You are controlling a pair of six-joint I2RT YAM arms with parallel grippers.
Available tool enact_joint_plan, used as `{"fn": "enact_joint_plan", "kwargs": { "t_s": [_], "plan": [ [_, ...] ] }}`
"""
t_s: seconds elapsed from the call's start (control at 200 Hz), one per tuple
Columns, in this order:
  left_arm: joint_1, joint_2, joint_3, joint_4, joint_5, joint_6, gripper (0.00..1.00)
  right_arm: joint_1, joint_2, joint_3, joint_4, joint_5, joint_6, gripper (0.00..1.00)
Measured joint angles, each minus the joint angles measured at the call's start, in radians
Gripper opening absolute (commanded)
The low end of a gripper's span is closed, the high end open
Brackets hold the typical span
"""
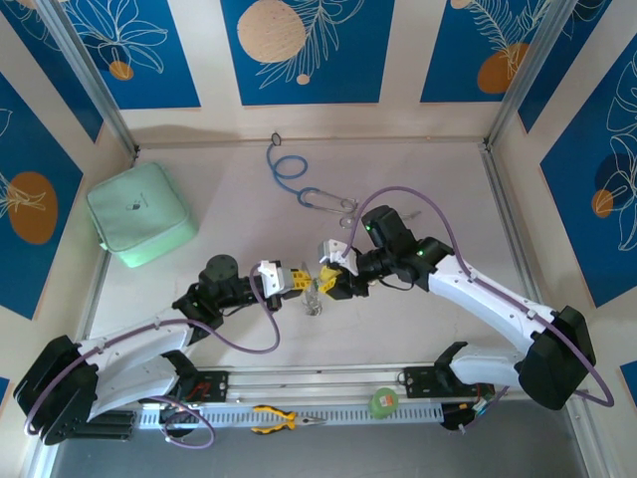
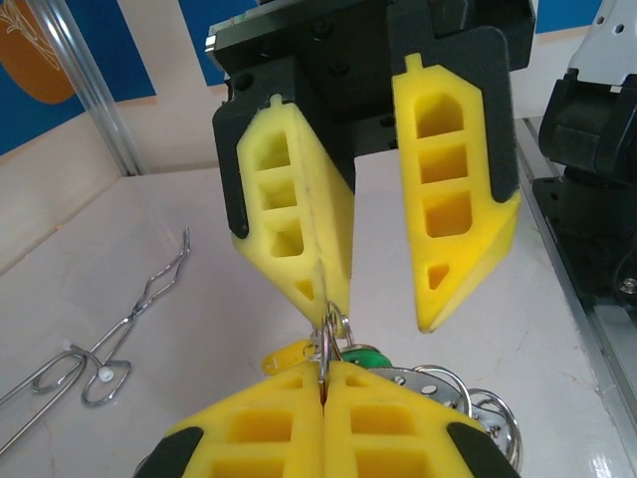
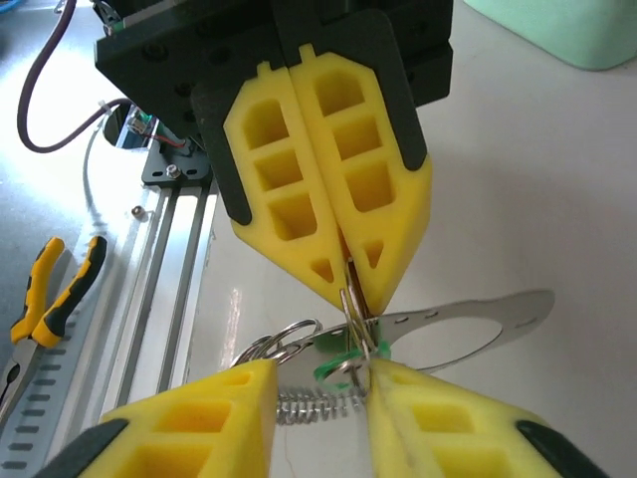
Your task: Put the keys on the keyring
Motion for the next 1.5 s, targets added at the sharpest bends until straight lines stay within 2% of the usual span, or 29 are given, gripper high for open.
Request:
{"fn": "enact_joint_plan", "kwargs": {
  "t_s": [0.245,0.55,0.625,0.7,0.76,1.055,1.195,1.275,1.36,1.46,1.5],
  "plan": [
    [0.0,0.0,0.0,0.0,0.013,0.0,0.0,0.0,0.0,0.0,0.01,0.012,0.009,0.0],
    [0.0,0.0,-0.022,0.045,0.018,-0.039,0.0,-0.003,0.064,0.024,-0.02,0.021,0.007,0.0],
    [0.0,0.0,-0.025,0.048,0.018,-0.055,0.0,-0.002,0.092,0.047,-0.04,0.009,0.009,0.07],
    [0.0,0.0,-0.025,0.057,0.021,-0.061,0.0,-0.002,0.097,0.051,-0.042,-0.002,0.022,0.24],
    [0.0,-0.001,-0.026,0.07,0.029,-0.061,0.0,-0.003,0.091,0.05,-0.031,-0.003,0.02,0.3],
    [0.0,-0.007,-0.026,0.092,0.042,-0.061,0.0,-0.002,-0.029,-0.031,0.09,-0.001,0.009,0.34],
    [0.0,-0.003,-0.026,0.098,0.048,-0.061,0.0,0.011,-0.024,-0.031,0.123,-0.001,-0.004,0.27],
    [0.0,-0.003,-0.026,0.098,0.051,-0.061,0.0,0.018,-0.018,-0.031,0.135,-0.002,-0.016,0.16],
    [0.001,-0.003,-0.026,0.097,0.047,-0.062,0.0,0.021,-0.014,-0.031,0.133,-0.007,-0.015,0.0],
    [0.001,-0.002,-0.026,0.095,0.048,-0.064,0.0,0.021,-0.014,-0.029,0.123,-0.004,-0.035,0.0],
    [0.001,-0.002,-0.026,0.091,0.045,-0.063,0.12,0.021,-0.013,-0.024,0.11,0.001,-0.04,0.0]
  ]
}}
